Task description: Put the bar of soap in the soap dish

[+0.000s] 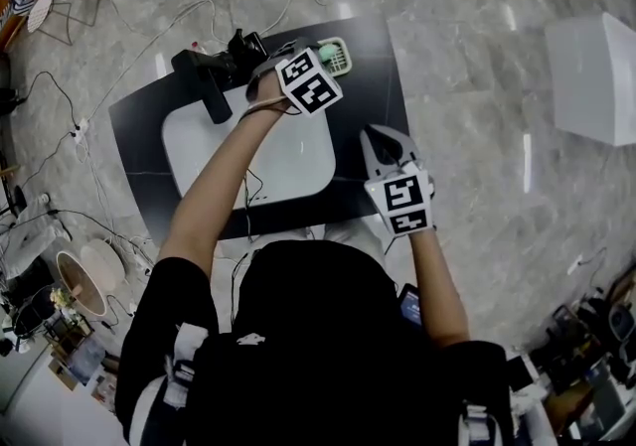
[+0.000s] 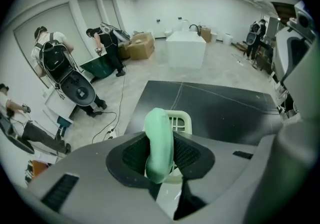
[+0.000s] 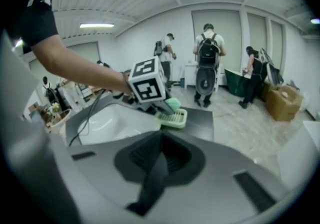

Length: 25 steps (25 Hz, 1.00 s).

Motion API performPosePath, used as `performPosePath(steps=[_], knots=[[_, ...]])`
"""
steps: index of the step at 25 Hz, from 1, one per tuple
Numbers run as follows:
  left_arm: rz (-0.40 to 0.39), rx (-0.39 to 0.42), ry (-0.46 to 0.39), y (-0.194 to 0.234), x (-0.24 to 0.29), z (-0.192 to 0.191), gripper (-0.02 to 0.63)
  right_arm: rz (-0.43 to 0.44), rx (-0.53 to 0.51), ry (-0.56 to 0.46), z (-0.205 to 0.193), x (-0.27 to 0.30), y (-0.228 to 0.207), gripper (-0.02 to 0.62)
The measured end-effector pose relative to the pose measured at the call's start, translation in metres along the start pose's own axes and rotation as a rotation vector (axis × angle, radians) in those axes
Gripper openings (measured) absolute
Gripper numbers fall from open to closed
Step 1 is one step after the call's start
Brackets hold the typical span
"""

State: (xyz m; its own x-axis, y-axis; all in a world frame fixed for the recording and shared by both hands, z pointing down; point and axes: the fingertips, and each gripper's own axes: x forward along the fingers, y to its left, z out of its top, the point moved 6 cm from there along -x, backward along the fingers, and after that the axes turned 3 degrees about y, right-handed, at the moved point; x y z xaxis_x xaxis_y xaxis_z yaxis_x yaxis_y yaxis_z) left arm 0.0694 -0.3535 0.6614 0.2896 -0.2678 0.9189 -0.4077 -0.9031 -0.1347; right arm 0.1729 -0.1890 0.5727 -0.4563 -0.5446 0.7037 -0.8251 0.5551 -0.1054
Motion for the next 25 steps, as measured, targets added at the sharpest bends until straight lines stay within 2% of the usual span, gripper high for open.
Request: performPosePath(steps=[5, 8, 18, 22, 25], knots=[[0.078, 0.157, 0.076, -0.002, 0.010, 0.000, 0.133, 0.008, -0.004, 0.016, -0.004, 0.004, 0.001, 0.035], [0.099, 0.202, 0.091, -0.006, 0.016, 0.000, 0.133, 0.010, -0.007, 0.021, -0.005, 0.006, 0.002, 0.035], [0.128, 0.179, 0.077, -0.004, 0.023, -0.004, 0.143, -0.002, -0.014, 0.036, -0.010, 0.007, 0.003, 0.035], [0.098, 0.141, 0.052, -0.005, 0.020, -0.005, 0.209, -0.009, -0.003, 0.036, -0.011, 0.007, 0.006, 0.035], [0.091, 0.142, 0.039, -0.008, 0.016, -0.005, 0.220, -0.011, -0.005, 0.038, -0.012, 0.006, 0.010, 0.035]])
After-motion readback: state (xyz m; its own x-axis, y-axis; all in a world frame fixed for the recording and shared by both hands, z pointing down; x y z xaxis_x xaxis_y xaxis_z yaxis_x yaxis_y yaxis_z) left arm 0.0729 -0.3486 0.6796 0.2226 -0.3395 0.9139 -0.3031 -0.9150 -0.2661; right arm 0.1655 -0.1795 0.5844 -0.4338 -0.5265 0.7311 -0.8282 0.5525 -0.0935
